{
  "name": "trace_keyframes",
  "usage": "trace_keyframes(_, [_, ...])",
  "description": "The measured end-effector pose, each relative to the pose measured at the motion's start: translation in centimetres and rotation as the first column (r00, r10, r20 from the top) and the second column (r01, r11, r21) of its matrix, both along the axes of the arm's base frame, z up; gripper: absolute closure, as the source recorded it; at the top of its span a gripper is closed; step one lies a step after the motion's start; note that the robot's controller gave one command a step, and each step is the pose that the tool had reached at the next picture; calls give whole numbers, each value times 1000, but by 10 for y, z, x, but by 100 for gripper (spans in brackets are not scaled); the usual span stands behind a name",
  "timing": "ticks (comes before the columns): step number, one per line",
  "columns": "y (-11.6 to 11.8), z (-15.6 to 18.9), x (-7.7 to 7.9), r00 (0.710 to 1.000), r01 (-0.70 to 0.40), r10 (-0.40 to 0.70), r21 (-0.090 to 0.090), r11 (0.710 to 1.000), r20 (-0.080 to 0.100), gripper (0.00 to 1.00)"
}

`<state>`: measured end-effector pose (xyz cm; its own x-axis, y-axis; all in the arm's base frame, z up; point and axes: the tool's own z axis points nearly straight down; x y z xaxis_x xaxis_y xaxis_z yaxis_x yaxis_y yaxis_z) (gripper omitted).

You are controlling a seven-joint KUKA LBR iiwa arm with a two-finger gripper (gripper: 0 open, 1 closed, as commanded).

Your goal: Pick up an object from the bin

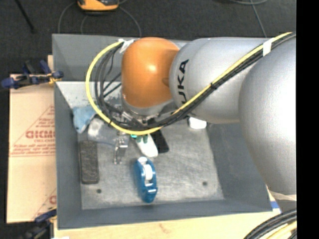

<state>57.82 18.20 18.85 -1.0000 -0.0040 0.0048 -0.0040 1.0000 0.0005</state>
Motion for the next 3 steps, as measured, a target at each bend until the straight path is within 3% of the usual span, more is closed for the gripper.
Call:
trace_keyframes(1, [-1, 5, 2, 1000, 4, -4, 1, 1000, 8, 0])
trace_keyframes(2, [-16, -63, 15, 1000, -20, 20, 1, 1000, 13, 0])
trace_keyframes(3, [-20, -88, 16, 1000, 21, -21, 0, 1000, 2, 0])
